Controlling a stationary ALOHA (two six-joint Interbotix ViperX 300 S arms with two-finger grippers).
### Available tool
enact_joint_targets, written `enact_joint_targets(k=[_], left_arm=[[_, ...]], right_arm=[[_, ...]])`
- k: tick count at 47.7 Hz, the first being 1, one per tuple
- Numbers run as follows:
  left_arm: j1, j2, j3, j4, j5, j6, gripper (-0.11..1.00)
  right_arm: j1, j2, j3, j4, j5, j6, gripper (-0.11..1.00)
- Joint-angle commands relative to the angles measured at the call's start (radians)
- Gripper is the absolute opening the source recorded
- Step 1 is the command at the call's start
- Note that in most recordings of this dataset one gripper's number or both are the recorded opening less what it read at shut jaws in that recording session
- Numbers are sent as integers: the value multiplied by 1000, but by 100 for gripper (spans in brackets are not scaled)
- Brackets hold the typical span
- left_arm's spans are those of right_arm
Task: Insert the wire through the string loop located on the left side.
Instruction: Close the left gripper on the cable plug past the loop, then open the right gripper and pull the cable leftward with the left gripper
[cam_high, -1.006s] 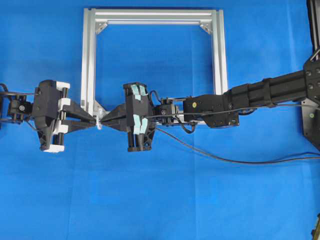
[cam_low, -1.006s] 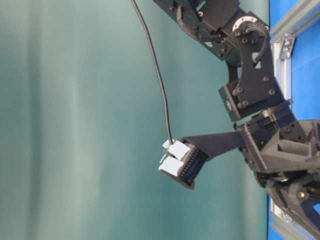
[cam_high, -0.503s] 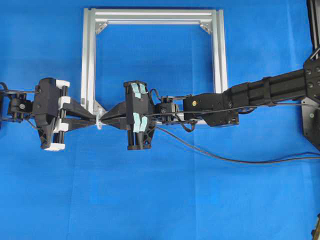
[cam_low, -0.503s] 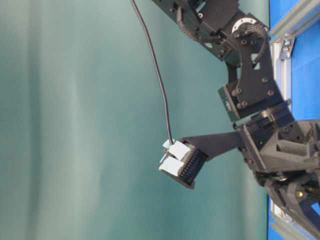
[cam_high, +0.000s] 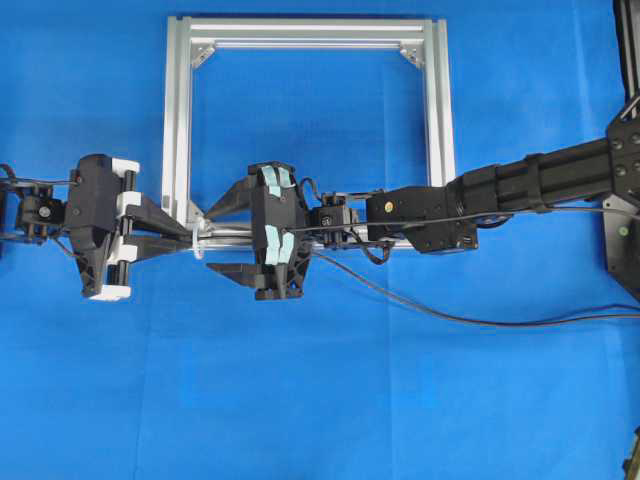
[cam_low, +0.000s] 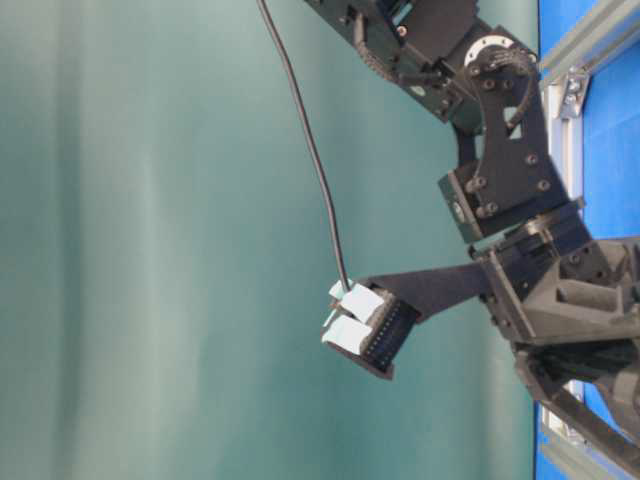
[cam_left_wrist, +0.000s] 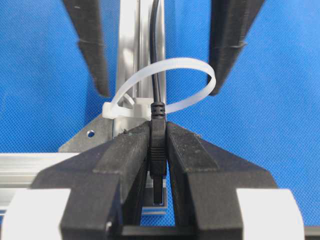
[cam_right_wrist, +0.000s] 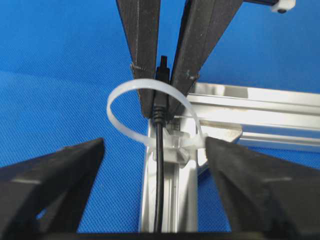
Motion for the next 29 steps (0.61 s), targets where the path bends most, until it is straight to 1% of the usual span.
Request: enact_joint_targets(k=[1, 7, 14, 22, 29], left_arm=[[2, -17, -11, 3, -8, -2, 8], [2, -20, -6, 3, -6, 0, 8], [2, -64, 26, 2, 18, -2, 8], [2, -169, 78, 3, 46, -18, 8], [3, -296, 117, 3, 112, -43, 8]], right_arm=[[0, -26, -15, 5, -8, 2, 96], [-2, -26, -14, 8, -8, 3, 95], [-2, -28, -12, 8, -6, 3, 96], [-2, -31, -5, 8, -5, 3, 96], [-2, -31, -5, 6, -5, 3, 96]])
